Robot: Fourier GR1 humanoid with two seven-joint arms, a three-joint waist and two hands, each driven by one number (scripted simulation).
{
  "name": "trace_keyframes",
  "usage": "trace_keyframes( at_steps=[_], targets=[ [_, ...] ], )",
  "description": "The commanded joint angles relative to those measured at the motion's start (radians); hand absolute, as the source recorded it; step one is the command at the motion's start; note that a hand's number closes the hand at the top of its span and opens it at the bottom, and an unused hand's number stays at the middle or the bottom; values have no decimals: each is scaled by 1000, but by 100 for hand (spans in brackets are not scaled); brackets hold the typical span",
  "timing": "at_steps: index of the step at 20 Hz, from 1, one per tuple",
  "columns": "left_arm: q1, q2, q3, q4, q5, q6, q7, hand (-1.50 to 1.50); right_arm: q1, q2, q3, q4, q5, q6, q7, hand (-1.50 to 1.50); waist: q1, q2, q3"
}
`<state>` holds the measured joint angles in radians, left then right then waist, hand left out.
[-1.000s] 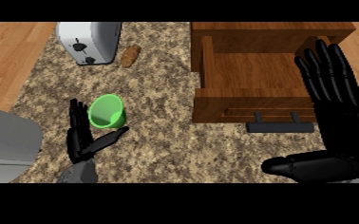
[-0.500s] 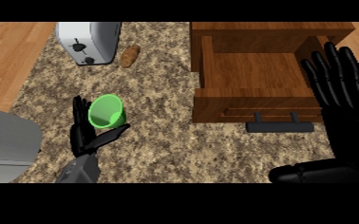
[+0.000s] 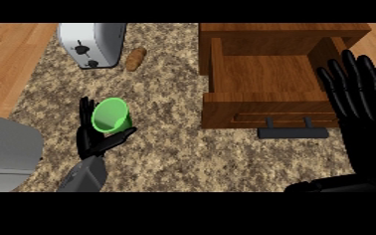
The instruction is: Pick up the cup, place it into the drawer and close the drawer
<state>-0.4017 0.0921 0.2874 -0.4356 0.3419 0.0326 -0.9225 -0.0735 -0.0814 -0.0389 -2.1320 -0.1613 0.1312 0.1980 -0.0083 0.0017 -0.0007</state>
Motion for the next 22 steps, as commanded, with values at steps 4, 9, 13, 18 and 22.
trace_keyframes(
  at_steps=[4,9,13,18,22],
  targets=[
    [-28,0,2,66,22,-155,-45,-150,-28,-18,-45,92,-27,30,-51,-150,2,1,0],
    [-1,-10,-20,31,18,-212,-84,150,-10,-4,-31,74,-2,17,-61,-150,5,-1,0],
    [-94,2,7,122,-1,-144,-187,150,-1,20,30,31,46,-8,-31,-150,-6,3,-1],
    [-42,25,3,74,-12,-141,-231,150,-55,-29,-57,43,-20,0,13,-150,2,1,0],
    [-3,45,-73,24,-65,-254,-177,150,-28,28,59,1,65,-35,32,-150,9,-2,0]
  ],
)
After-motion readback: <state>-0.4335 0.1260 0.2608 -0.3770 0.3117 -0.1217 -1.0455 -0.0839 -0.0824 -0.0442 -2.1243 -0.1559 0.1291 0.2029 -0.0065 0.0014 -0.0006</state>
